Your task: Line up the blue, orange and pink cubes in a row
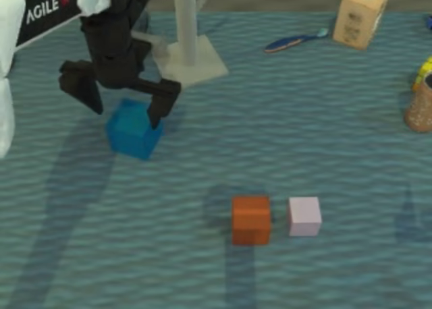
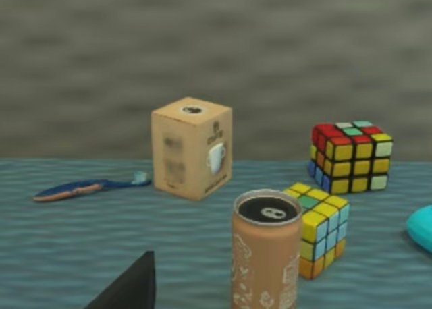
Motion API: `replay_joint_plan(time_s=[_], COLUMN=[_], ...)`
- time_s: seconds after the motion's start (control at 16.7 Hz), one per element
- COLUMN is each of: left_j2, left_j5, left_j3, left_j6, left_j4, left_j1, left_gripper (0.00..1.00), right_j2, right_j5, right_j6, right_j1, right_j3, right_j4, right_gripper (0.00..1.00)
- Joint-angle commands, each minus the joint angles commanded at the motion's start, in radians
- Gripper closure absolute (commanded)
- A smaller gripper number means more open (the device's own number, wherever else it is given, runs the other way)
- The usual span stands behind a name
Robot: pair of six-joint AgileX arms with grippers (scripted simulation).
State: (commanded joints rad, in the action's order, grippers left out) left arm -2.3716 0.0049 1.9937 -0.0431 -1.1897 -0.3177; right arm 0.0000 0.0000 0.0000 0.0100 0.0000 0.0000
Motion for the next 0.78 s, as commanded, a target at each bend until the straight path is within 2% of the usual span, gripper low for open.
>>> replay_joint_plan(time_s=[0.24,0.54,0.78], left_j2=[-0.030,-0.034,-0.034], left_j5=[0.000,0.000,0.000], left_j3=[-0.112,-0.123,-0.123], left_j6=[0.000,0.000,0.000], left_j4=[0.142,0.154,0.154], left_j1=[-0.001,-0.001,-0.001], left_gripper=[0.00,0.00,0.30], right_j2=[0.000,0.000,0.000], right_j5=[0.000,0.000,0.000], right_j6=[0.000,0.000,0.000], right_j1=[0.000,0.000,0.000], right_j3=[0.000,0.000,0.000], right_j4=[0.000,0.000,0.000], right_gripper=[0.00,0.00,0.00])
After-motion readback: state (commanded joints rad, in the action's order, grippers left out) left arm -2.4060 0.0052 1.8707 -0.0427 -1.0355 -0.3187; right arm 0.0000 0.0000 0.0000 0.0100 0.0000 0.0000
